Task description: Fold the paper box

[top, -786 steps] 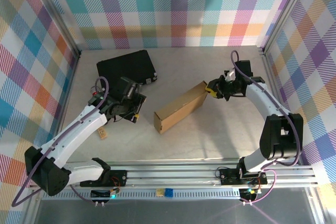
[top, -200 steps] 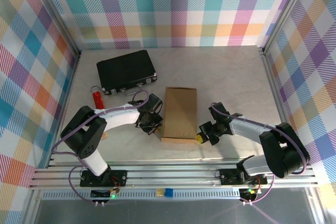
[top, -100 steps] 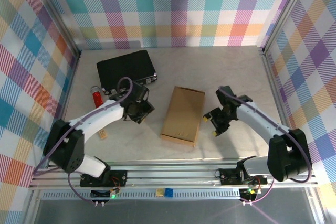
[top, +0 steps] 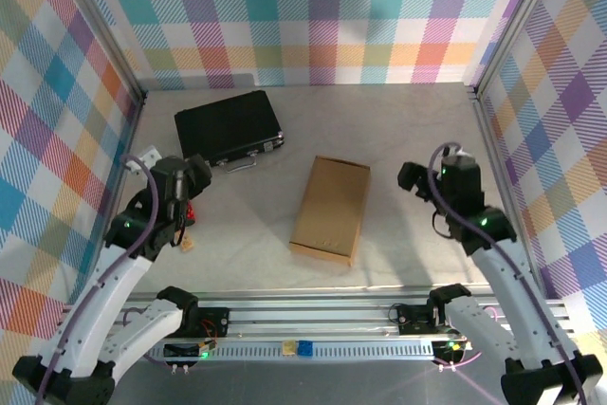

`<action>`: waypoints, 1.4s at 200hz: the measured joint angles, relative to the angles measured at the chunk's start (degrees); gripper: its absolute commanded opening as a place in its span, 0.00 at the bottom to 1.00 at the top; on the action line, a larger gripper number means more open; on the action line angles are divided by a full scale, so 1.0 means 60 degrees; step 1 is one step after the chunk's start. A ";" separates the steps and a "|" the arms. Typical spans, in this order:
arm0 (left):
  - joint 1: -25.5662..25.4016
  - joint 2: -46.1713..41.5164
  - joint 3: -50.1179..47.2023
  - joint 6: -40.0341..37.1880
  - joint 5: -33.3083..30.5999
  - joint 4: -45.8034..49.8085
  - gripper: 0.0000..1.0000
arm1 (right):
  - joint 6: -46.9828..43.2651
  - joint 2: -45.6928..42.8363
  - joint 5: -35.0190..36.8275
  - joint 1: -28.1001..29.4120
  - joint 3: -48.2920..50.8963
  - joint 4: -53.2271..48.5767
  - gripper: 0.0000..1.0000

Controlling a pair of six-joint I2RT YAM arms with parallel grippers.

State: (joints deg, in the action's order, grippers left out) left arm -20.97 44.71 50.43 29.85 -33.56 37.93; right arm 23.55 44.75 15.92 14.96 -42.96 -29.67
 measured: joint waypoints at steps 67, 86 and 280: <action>0.0616 -0.0787 -0.5129 -0.3705 0.0903 -0.3869 1.00 | -0.2863 0.1355 0.0831 -0.0182 0.4357 0.4579 0.99; 0.1144 0.0455 -0.5493 -0.3869 0.1628 -0.5304 1.00 | -0.3093 0.2506 0.0656 -0.0375 0.4255 0.5858 0.99; 0.3242 0.7541 -0.4743 -0.4878 0.5020 -1.4600 1.00 | -0.3861 0.7140 -0.2277 -0.2218 0.3384 1.2451 0.99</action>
State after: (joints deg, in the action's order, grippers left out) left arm -1.52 89.95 21.98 0.58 -3.44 -49.67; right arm 0.38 87.59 2.26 1.65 -22.65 45.04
